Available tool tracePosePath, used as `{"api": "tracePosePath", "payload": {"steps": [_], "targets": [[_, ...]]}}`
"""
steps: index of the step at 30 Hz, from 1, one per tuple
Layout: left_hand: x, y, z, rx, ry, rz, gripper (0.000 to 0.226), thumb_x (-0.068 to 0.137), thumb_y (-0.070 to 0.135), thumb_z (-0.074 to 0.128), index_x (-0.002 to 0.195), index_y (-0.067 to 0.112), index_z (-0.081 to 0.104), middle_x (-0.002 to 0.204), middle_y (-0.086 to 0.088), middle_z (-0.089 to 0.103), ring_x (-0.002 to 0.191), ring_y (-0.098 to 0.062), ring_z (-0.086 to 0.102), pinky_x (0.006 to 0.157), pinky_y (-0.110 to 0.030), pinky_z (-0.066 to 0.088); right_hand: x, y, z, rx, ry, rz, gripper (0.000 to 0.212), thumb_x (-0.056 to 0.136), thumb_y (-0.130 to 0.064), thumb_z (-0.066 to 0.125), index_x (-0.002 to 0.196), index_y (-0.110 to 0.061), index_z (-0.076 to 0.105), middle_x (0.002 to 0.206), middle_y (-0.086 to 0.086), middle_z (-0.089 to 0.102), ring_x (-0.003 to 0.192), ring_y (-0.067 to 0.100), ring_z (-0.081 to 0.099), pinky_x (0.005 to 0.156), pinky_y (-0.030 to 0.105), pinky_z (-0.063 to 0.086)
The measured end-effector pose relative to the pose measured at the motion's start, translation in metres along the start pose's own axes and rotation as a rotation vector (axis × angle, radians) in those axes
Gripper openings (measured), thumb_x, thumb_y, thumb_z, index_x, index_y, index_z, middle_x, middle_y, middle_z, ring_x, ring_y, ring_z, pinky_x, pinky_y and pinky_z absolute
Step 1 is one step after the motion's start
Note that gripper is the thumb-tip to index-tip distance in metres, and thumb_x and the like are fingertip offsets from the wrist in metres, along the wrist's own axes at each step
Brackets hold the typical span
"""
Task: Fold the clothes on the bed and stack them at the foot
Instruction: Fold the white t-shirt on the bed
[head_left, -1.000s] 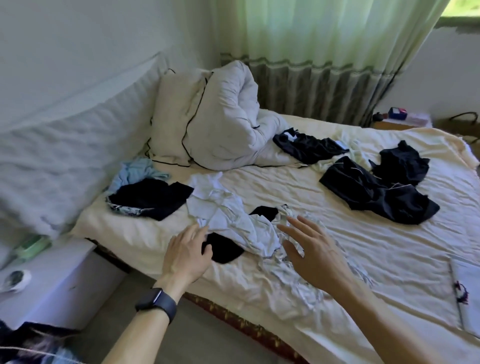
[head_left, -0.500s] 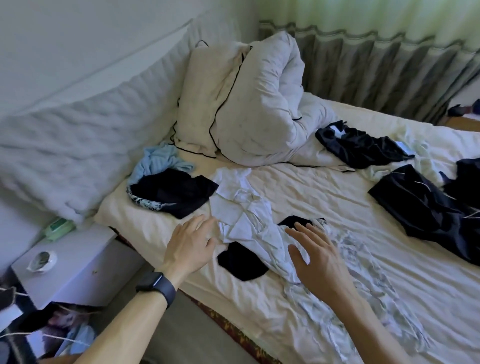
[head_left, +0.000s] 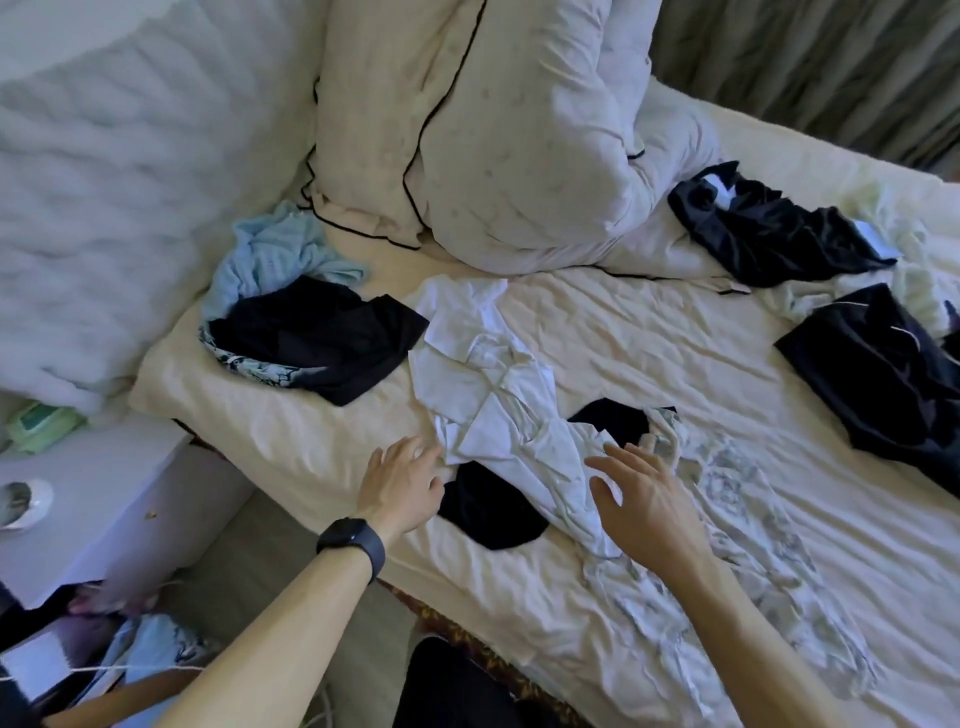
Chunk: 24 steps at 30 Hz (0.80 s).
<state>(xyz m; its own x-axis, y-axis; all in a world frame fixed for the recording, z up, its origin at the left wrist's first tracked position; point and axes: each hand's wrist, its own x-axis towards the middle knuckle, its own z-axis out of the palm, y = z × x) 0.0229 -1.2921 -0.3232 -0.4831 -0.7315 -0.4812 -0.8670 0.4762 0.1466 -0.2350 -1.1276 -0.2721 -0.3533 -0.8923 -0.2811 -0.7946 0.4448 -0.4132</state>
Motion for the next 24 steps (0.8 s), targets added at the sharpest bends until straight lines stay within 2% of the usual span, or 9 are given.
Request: {"api": "tracePosePath", "payload": {"steps": [4, 9, 12, 14, 16, 18, 21, 24], "targets": [[0.059, -0.033, 0.026, 0.054, -0.156, 0.039, 0.052, 0.099, 0.032, 0.040, 0.151, 0.028, 0.036, 0.158, 0.000, 0.030, 0.147, -0.019, 0.024, 0.116, -0.040, 0.024, 0.046, 0.000, 0.051, -0.022, -0.145, 0.144, 0.037, 0.105, -0.028, 0.050, 0.140, -0.024, 0.061, 0.147, -0.006, 0.057, 0.143, 0.019, 0.041, 0.110, 0.030, 0.035], [0.124, -0.086, 0.062, 0.201, -0.298, 0.099, 0.053, 0.096, 0.027, 0.041, 0.149, 0.028, 0.038, 0.158, -0.002, 0.027, 0.144, -0.027, 0.023, 0.115, -0.042, 0.023, 0.106, -0.003, 0.116, -0.027, -0.406, 0.363, 0.050, 0.104, -0.033, 0.046, 0.153, -0.024, 0.043, 0.156, -0.002, 0.046, 0.145, 0.025, 0.036, 0.112, 0.038, 0.040], [0.152, -0.123, 0.084, 0.218, -0.339, 0.088, 0.063, 0.097, 0.036, 0.042, 0.156, 0.033, 0.020, 0.166, -0.001, 0.006, 0.151, -0.036, 0.006, 0.121, -0.049, 0.013, 0.143, -0.004, 0.150, -0.067, -0.425, 0.433, 0.064, 0.101, -0.039, 0.053, 0.157, -0.021, 0.031, 0.161, 0.004, 0.035, 0.143, 0.032, 0.036, 0.109, 0.044, 0.041], [0.161, -0.145, 0.101, 0.189, -0.372, 0.099, 0.070, 0.097, 0.043, 0.044, 0.157, 0.041, 0.008, 0.168, 0.005, -0.006, 0.153, -0.036, -0.001, 0.121, -0.053, 0.012, 0.163, -0.001, 0.170, -0.077, -0.424, 0.495, 0.080, 0.098, -0.047, 0.058, 0.161, -0.022, 0.016, 0.165, 0.007, 0.023, 0.141, 0.036, 0.037, 0.107, 0.049, 0.042], [0.165, -0.160, 0.117, 0.195, -0.385, 0.133, 0.078, 0.097, 0.055, 0.042, 0.156, 0.046, -0.008, 0.166, 0.009, -0.022, 0.153, -0.033, -0.011, 0.120, -0.058, 0.011, 0.179, 0.003, 0.187, 0.006, -0.417, 0.596, 0.098, 0.095, -0.051, 0.064, 0.163, -0.022, 0.000, 0.167, 0.011, 0.016, 0.139, 0.038, 0.042, 0.105, 0.047, 0.042], [0.166, -0.170, 0.130, 0.188, -0.388, 0.155, 0.083, 0.095, 0.064, 0.037, 0.152, 0.047, -0.021, 0.160, 0.011, -0.036, 0.151, -0.030, -0.024, 0.120, -0.061, 0.004, 0.191, 0.007, 0.201, 0.114, -0.391, 0.706, 0.103, 0.094, -0.048, 0.067, 0.163, -0.017, -0.003, 0.164, 0.014, 0.017, 0.135, 0.038, 0.046, 0.097, 0.043, 0.043], [0.165, -0.177, 0.140, 0.172, -0.389, 0.167, 0.085, 0.094, 0.071, 0.031, 0.148, 0.047, -0.030, 0.155, 0.012, -0.044, 0.147, -0.028, -0.034, 0.120, -0.061, -0.005, 0.198, 0.011, 0.212, 0.077, -0.368, 0.767, 0.077, 0.098, -0.039, 0.062, 0.155, -0.005, 0.022, 0.149, 0.019, 0.035, 0.121, 0.041, 0.052, 0.083, 0.038, 0.039], [0.165, -0.176, 0.139, 0.180, -0.413, 0.164, 0.084, 0.094, 0.071, 0.030, 0.148, 0.046, -0.030, 0.155, 0.011, -0.044, 0.147, -0.029, -0.034, 0.120, -0.061, -0.006, 0.190, 0.013, 0.210, 0.000, -0.309, 0.777, 0.041, 0.104, -0.029, 0.052, 0.138, -0.008, 0.043, 0.138, 0.017, 0.046, 0.112, 0.041, 0.058, 0.078, 0.038, 0.039]]}}
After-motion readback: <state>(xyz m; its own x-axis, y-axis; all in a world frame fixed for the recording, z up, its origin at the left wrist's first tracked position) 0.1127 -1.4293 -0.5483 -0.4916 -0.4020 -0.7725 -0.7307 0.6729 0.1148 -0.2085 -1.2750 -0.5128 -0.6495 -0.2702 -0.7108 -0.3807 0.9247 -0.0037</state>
